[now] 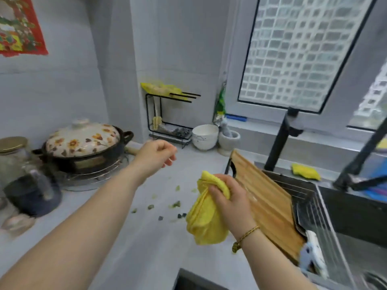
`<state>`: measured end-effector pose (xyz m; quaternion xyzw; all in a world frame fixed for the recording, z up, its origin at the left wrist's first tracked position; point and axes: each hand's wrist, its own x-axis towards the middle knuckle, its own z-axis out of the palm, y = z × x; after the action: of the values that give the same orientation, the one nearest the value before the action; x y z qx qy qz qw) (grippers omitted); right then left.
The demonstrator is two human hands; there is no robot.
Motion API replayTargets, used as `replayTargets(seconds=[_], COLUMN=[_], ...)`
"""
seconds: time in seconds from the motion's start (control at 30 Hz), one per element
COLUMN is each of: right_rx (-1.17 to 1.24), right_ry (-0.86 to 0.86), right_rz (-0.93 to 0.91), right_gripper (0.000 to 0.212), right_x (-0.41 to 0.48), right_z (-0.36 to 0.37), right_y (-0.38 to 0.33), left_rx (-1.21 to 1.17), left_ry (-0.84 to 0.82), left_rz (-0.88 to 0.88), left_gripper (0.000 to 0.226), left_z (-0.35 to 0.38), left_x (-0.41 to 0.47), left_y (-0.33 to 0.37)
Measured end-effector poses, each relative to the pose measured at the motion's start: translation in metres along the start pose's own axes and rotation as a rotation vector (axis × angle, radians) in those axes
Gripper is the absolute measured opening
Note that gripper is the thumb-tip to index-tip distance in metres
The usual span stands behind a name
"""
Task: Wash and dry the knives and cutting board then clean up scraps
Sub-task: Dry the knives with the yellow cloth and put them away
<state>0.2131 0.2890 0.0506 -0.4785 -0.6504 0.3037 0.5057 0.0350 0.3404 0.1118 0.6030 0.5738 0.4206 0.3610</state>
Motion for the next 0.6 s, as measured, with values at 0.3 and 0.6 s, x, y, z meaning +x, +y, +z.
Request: replayTargets(seconds=[0.3, 0.6], right_rx=[-0.113, -0.193], right_ry=[0.288, 0.355], right_rz=[0.186, 0.313], right_gripper=[0.020, 0.015], right_x=[-0.038, -0.058], right_z=[-0.202, -0.326], right_y=[0.069, 0.143], left_rx=[0.093, 0.513], left_ry=[-0.404, -0.740], left_rz=[-0.037, -0.188], left_gripper=[0.019, 0.017], left_z=[0.211, 0.388], left_x=[0.006, -0.009], left_y=[0.048, 0.026])
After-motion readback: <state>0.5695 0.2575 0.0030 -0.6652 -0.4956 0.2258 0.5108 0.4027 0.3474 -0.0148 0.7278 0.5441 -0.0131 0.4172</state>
